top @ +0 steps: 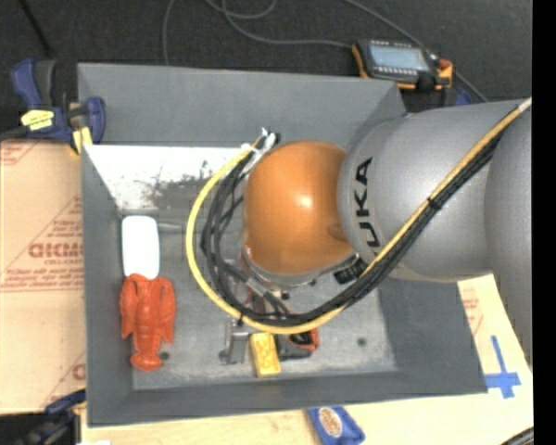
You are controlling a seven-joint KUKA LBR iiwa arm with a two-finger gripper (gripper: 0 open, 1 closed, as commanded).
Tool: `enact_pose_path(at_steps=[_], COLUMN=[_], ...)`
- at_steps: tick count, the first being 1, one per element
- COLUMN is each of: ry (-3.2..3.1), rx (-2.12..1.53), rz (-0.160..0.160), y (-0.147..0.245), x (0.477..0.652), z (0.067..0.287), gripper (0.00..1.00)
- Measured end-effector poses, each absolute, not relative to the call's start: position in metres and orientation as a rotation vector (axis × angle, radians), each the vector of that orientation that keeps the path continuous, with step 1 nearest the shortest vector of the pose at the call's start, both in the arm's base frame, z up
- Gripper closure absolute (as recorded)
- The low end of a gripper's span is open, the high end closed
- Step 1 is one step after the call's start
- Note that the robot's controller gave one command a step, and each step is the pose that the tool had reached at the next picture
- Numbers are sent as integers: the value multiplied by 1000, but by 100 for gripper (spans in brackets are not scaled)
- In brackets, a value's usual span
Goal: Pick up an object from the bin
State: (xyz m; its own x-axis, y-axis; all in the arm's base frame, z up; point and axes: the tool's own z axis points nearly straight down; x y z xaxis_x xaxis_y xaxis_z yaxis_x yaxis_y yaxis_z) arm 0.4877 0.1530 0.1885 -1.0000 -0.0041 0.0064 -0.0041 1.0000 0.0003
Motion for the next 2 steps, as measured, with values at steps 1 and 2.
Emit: enact_pose_path(at_steps=[1,2], ry=[-3143,-3141], rx=[0,190], rz=[-3,0], y=[152,118], x=[490,501], z=[193,149], gripper=[0,0])
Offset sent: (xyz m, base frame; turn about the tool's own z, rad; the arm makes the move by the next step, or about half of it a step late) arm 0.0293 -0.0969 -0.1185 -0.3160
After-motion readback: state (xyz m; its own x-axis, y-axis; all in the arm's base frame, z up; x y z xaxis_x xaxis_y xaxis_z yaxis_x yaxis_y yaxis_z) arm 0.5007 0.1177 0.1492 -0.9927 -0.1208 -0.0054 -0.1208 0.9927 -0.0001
